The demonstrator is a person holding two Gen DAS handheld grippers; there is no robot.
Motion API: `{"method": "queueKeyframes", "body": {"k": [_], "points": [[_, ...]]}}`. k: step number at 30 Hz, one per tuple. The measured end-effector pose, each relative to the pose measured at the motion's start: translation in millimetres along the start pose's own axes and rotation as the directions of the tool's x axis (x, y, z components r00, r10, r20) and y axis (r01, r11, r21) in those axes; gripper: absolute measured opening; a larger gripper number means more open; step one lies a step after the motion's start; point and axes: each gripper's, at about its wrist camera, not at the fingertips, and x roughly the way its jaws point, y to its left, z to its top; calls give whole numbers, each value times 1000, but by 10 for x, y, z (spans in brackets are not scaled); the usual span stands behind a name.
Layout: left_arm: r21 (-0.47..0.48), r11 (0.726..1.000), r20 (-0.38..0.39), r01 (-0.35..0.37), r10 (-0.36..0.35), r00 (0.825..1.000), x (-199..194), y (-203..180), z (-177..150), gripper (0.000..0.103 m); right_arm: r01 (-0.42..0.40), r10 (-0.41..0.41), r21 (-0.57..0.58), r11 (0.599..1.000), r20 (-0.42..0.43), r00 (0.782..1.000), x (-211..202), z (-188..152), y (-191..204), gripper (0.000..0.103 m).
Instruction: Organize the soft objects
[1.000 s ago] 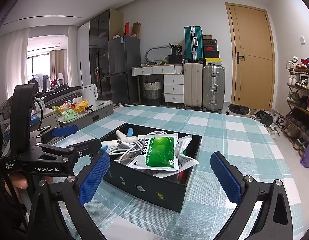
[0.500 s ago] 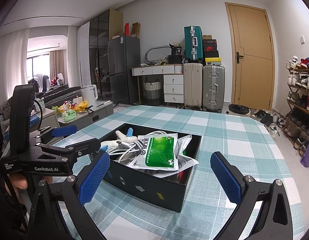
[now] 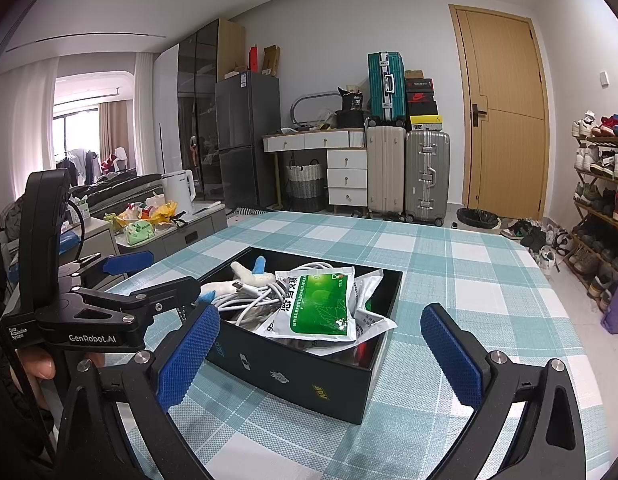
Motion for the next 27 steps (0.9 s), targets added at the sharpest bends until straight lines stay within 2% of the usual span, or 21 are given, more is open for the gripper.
{"method": "queueKeyframes", "body": {"k": [27], "points": [[-1, 1000, 5, -1, 1, 1000, -28, 14, 13, 103, 0, 0, 1, 1000, 1, 1000, -4, 0, -8, 102]]}}
